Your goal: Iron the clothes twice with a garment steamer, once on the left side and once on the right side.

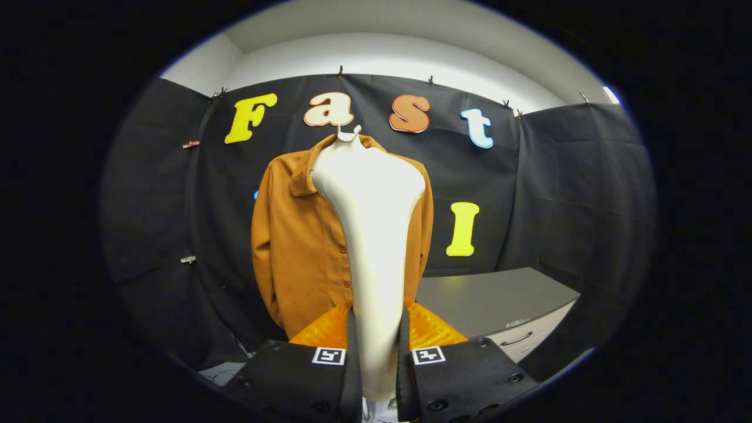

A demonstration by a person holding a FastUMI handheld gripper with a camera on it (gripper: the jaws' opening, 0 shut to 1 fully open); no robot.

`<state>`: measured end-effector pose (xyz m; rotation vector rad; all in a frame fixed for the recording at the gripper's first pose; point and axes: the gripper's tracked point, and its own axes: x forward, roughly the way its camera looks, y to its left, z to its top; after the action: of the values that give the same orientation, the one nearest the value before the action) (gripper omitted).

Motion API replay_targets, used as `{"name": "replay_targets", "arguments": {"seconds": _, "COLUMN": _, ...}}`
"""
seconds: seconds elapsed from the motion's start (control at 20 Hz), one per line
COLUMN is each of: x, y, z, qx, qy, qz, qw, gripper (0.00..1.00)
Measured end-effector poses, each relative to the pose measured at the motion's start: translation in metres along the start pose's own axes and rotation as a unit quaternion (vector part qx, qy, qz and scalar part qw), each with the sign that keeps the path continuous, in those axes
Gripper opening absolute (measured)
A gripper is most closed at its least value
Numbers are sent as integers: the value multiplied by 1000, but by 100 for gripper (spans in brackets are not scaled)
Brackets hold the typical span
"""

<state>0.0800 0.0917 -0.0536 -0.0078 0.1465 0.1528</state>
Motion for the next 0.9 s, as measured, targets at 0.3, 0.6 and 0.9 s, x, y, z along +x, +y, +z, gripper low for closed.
{"name": "replay_targets", "arguments": {"seconds": 0.3, "x": -21, "y": -27, "z": 26, "qx": 16, "qy": -20, "qz": -17, "qw": 1000, "gripper": 26}}
{"name": "replay_targets", "arguments": {"seconds": 0.6, "x": -30, "y": -47, "z": 35, "qx": 16, "qy": -29, "qz": -24, "qw": 999, "gripper": 26}}
{"name": "replay_targets", "arguments": {"seconds": 0.9, "x": -37, "y": -62, "z": 44, "qx": 19, "qy": -43, "qz": -34, "qw": 998, "gripper": 26}}
